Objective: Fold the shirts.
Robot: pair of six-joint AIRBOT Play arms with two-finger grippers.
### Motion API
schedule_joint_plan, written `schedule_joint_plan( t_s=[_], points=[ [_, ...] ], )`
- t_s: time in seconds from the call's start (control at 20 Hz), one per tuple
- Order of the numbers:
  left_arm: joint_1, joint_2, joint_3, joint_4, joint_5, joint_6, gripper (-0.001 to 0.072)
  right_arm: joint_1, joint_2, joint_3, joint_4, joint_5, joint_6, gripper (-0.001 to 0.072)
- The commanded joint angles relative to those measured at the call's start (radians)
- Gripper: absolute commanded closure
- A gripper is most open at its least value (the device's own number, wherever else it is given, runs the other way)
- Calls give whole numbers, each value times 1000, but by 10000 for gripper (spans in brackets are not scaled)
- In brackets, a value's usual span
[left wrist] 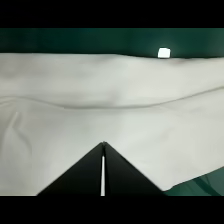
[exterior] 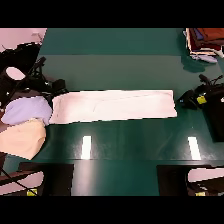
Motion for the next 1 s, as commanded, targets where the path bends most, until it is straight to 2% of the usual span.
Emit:
schedule_joint_plan(
  t_s=[0.0,0.15,0.2,0.3,0.35,0.6,0.95],
  points=[
    [-113,-8,2,-33,75,-26,685,0,-35,-64,140,-44,-68,160],
    [-237,-34,3,-32,156,-53,685,69,-72,-23,171,-53,-71,165],
    [-267,-55,10,-30,158,-53,686,89,-79,-5,178,-59,-71,268],
    [-322,-111,42,-31,154,-60,685,134,-79,35,173,-69,-74,596],
    [-351,-147,72,-31,154,-76,685,150,-79,58,173,-61,-76,696],
    [-486,-328,248,-29,128,-75,685,174,-43,212,188,93,-54,696],
    [-521,-478,380,-32,121,-79,685,273,123,447,306,93,2,697]
  ],
)
